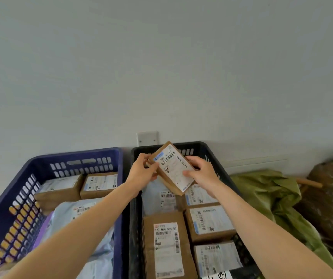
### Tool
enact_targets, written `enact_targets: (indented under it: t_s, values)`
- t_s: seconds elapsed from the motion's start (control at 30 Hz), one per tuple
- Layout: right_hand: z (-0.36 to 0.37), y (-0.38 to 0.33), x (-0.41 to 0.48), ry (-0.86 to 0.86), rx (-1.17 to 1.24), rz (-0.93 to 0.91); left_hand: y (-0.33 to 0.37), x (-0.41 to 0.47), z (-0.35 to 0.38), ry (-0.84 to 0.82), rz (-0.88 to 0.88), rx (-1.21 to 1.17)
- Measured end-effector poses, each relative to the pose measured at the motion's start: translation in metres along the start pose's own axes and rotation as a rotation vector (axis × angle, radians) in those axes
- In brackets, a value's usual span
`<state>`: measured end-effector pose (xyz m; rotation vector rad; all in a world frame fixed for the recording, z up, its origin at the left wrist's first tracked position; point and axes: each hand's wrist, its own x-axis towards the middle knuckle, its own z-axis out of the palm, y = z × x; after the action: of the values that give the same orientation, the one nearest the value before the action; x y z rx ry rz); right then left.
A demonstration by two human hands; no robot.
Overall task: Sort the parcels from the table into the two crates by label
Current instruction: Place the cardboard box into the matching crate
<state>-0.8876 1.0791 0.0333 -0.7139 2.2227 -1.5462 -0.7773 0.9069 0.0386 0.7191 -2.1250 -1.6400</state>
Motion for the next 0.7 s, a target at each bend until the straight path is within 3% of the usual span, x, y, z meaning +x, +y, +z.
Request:
enact_targets:
  t_s: [0.3,0.7]
  values:
    - [0.003,0.013,0.056,-0.114,-0.074,-0.037,-0.015,0.012,-0.008,0.167,-0.092,0.280]
    - [0.021,0.044,0.088,-0.344,-0.210,-0.116,-0.026,-0.016,0.023,0.056,-0.128,0.686]
